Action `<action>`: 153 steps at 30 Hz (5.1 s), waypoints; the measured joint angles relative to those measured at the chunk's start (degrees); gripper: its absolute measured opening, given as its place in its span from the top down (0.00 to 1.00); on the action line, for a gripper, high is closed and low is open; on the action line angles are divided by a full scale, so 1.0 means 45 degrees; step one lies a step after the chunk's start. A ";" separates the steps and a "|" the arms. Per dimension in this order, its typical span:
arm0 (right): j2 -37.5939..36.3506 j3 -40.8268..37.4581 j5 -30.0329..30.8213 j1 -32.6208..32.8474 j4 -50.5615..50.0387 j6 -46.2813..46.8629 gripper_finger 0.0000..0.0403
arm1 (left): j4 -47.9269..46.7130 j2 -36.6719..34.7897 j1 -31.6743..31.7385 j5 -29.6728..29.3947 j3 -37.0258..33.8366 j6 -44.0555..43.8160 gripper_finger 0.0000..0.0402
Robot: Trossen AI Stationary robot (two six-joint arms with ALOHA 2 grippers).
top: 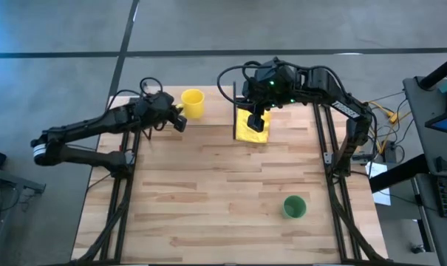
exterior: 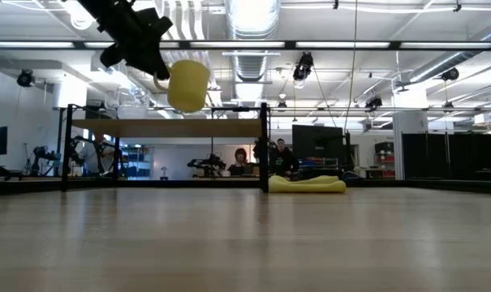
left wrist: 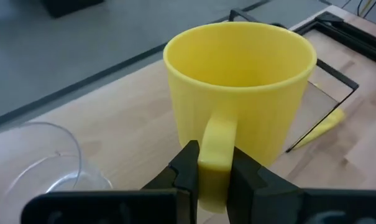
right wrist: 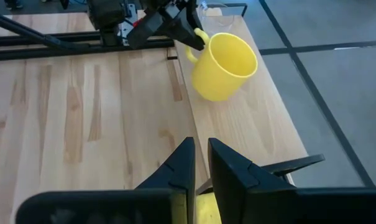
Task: Stack small to large cups/mugs on shelf
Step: Put the yellow mug on the shelf, then put the green cup on the shelf
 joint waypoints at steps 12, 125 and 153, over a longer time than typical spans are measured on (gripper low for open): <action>0.0000 0.0000 -0.0011 0.0000 0.0014 0.0006 0.90 | 0.1128 -0.0515 0.0000 -0.0447 -0.1566 0.0000 0.94; -0.3347 -1.4160 -0.4522 0.7888 -0.1047 1.5879 0.77 | 0.1132 -0.2693 0.0685 0.2760 0.0645 0.1725 0.72; -0.3347 -1.4932 -0.3257 0.7462 -0.0439 1.5056 0.97 | 0.1896 -0.2779 0.0685 0.2851 0.0742 0.1647 0.72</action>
